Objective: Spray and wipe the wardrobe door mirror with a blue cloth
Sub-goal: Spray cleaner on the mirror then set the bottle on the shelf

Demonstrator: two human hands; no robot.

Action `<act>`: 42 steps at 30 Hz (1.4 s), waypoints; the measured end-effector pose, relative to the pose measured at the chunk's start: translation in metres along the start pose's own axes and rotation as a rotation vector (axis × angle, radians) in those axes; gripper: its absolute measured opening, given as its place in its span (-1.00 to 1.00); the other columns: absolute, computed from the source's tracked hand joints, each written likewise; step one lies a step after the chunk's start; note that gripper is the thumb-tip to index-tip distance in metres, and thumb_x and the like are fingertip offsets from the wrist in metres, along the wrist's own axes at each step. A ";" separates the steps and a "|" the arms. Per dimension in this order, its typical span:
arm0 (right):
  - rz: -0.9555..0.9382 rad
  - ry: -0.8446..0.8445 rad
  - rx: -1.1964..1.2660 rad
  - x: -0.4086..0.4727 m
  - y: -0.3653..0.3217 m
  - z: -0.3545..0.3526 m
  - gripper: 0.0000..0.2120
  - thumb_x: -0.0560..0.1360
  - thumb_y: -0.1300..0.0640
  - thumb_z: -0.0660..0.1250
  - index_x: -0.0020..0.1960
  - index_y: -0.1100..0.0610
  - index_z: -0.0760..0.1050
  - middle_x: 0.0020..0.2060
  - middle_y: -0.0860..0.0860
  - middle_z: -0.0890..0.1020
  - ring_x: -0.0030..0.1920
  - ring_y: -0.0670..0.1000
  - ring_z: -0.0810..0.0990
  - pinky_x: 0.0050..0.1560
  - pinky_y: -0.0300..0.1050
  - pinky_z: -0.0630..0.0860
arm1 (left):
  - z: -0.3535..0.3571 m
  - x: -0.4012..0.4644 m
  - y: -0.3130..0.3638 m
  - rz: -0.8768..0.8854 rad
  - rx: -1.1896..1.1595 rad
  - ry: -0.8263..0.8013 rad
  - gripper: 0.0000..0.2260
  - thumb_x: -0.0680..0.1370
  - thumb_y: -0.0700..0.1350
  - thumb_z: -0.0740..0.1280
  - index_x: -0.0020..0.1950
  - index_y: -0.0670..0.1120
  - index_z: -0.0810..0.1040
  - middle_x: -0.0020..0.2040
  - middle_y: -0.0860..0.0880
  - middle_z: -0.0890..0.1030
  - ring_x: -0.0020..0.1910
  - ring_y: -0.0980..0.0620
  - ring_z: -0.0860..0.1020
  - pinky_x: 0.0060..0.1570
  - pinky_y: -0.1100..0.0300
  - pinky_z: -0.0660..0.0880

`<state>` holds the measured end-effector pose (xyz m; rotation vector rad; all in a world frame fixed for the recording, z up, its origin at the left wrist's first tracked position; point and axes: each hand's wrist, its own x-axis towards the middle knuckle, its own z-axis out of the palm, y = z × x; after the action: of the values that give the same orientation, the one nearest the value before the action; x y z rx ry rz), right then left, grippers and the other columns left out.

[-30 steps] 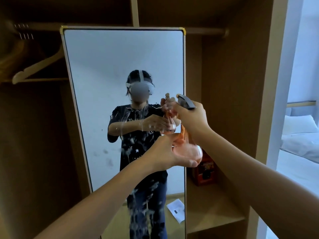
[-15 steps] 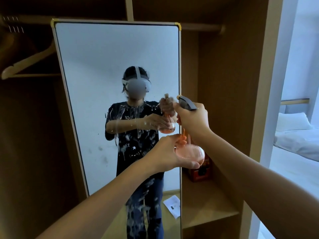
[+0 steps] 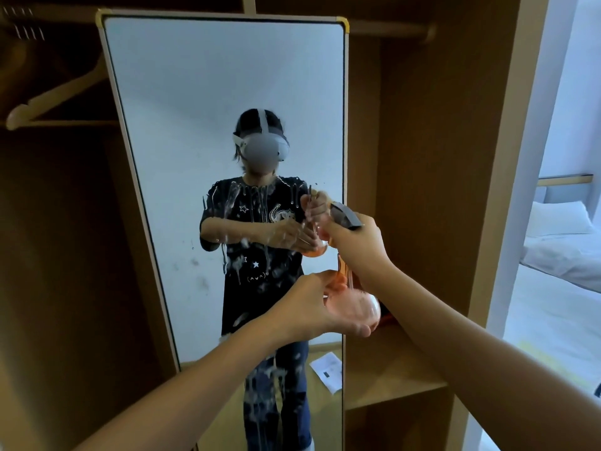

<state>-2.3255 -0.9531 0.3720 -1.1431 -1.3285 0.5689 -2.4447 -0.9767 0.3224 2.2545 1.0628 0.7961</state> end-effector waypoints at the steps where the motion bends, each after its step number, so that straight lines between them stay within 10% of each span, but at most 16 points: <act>1: 0.011 0.005 0.006 -0.002 0.002 0.001 -0.79 0.54 0.10 0.33 -0.12 0.26 0.58 -0.28 0.11 0.62 -0.31 -0.05 0.53 -0.30 -0.24 0.48 | 0.001 -0.003 -0.001 -0.006 -0.007 -0.005 -0.43 0.22 0.11 0.61 0.13 -0.02 0.51 0.04 0.04 0.60 0.05 0.12 0.58 0.10 0.06 0.56; 8: 0.045 0.083 -0.013 -0.015 0.012 0.009 -0.70 0.55 0.01 0.34 -0.16 0.27 0.57 -0.29 0.20 0.64 -0.26 0.19 0.62 -0.14 0.08 0.62 | 0.008 -0.018 -0.001 -0.033 -0.013 -0.024 -0.47 0.26 0.06 0.60 0.13 -0.03 0.52 0.06 0.06 0.60 0.07 0.14 0.57 0.11 0.09 0.55; 19: 0.056 -0.063 0.031 -0.025 0.013 0.022 -0.75 0.55 0.05 0.36 -0.29 0.07 0.47 -0.47 -0.08 0.46 -0.59 -0.21 0.38 -0.55 -0.39 0.30 | 0.003 -0.034 -0.011 -0.062 -0.059 0.008 -0.57 0.27 -0.03 0.62 0.04 0.07 0.51 0.01 0.08 0.58 0.02 0.16 0.57 0.02 0.23 0.56; 28: 0.030 -0.098 0.071 -0.027 0.003 0.049 -0.74 0.56 0.03 0.34 -0.13 0.24 0.58 -0.24 0.23 0.64 -0.31 -0.01 0.55 -0.20 -0.02 0.60 | -0.013 -0.048 -0.022 -0.068 -0.068 0.058 -0.58 0.28 -0.03 0.61 -0.04 0.17 0.45 -0.05 0.18 0.57 -0.05 0.35 0.54 -0.12 0.45 0.48; 36: 0.087 -0.060 0.063 -0.028 0.003 0.064 -0.77 0.55 0.03 0.36 -0.16 0.19 0.56 -0.45 0.02 0.47 -0.50 -0.08 0.39 -0.56 -0.31 0.30 | -0.020 -0.055 -0.031 -0.088 -0.041 0.065 -0.51 0.29 -0.01 0.60 0.08 0.17 0.41 -0.04 0.27 0.52 -0.03 0.38 0.50 -0.12 0.58 0.41; 42: 0.017 -0.151 0.045 -0.031 -0.002 0.075 -0.78 0.56 0.02 0.33 -0.06 0.18 0.61 -0.23 0.12 0.66 -0.20 0.11 0.62 -0.15 -0.01 0.59 | -0.027 -0.060 -0.043 -0.129 -0.026 0.092 -0.47 0.24 0.08 0.61 0.11 0.12 0.47 0.05 0.17 0.57 0.09 0.19 0.55 0.10 0.18 0.55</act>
<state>-2.4028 -0.9573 0.3482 -1.0929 -1.4285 0.7049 -2.5162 -0.9959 0.2956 2.1212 1.2201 0.8601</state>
